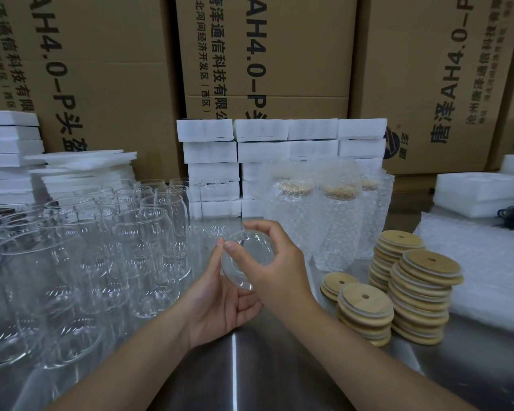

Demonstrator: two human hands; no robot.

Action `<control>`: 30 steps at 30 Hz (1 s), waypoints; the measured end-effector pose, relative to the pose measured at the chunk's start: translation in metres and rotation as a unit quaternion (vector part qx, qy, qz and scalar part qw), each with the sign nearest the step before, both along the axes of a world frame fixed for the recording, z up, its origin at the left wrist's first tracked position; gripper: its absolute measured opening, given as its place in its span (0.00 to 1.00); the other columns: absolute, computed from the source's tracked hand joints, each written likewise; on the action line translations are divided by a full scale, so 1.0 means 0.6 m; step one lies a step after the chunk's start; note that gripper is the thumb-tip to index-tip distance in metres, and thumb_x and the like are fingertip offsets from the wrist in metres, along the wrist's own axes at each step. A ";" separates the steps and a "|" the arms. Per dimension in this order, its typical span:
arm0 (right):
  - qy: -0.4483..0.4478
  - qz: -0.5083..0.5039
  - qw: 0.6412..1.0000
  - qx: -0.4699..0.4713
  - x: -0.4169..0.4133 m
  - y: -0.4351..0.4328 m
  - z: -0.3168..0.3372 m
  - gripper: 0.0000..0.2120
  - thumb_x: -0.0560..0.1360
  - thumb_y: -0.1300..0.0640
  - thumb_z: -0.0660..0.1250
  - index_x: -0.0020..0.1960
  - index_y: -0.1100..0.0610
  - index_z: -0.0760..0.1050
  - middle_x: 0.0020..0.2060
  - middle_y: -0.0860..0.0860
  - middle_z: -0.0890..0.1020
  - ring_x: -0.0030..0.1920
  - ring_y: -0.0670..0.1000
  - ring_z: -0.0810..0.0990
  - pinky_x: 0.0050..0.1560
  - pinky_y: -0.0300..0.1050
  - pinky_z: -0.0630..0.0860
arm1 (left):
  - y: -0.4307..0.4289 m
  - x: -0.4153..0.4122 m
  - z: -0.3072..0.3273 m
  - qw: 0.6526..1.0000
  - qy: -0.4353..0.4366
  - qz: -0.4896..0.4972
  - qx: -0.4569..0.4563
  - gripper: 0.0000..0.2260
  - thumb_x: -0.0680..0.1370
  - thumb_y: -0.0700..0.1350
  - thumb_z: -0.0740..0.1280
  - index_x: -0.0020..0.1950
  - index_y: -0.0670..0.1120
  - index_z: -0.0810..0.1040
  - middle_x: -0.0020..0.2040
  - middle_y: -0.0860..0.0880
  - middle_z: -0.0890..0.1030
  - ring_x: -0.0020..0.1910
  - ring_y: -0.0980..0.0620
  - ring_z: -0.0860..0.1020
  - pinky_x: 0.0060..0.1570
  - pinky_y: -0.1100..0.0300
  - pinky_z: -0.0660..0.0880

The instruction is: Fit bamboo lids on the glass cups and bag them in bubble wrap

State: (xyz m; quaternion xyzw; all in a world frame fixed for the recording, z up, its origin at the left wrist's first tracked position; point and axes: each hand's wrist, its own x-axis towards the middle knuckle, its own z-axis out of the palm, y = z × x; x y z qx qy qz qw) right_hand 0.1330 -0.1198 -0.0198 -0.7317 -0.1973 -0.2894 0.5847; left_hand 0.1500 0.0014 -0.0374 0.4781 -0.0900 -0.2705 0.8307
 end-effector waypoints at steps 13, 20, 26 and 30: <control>-0.028 0.009 0.999 0.017 0.001 0.000 0.002 0.07 0.72 0.45 0.70 0.48 0.40 0.74 0.48 0.36 0.80 0.54 0.35 0.76 0.53 0.25 0.68 | -0.001 0.000 0.001 1.000 0.002 0.013 0.011 0.38 0.71 0.73 0.54 0.49 0.43 0.86 0.42 0.42 0.84 0.40 0.50 0.84 0.40 0.60 0.81; -0.037 0.015 0.999 0.023 0.003 0.000 0.001 0.04 0.76 0.47 0.63 0.49 0.43 0.74 0.46 0.39 0.80 0.52 0.37 0.77 0.52 0.26 0.69 | 0.001 0.001 0.000 1.000 -0.007 0.014 0.016 0.37 0.70 0.73 0.55 0.49 0.43 0.86 0.44 0.42 0.84 0.41 0.49 0.84 0.40 0.60 0.81; -0.033 0.010 0.998 0.045 0.008 0.000 -0.001 0.13 0.80 0.51 0.55 0.51 0.50 0.78 0.45 0.40 0.82 0.50 0.37 0.78 0.50 0.28 0.70 | 0.000 0.003 -0.004 0.999 -0.025 0.006 0.027 0.38 0.69 0.74 0.52 0.51 0.44 0.86 0.46 0.41 0.84 0.41 0.50 0.84 0.39 0.60 0.80; 0.062 0.007 0.992 0.112 0.020 -0.009 0.007 0.14 0.81 0.57 0.58 0.44 0.44 0.78 0.40 0.33 0.82 0.47 0.31 0.78 0.45 0.23 0.69 | -0.004 0.006 -0.010 0.999 -0.023 0.015 0.024 0.34 0.70 0.70 0.55 0.54 0.44 0.83 0.47 0.41 0.84 0.39 0.49 0.84 0.37 0.59 0.81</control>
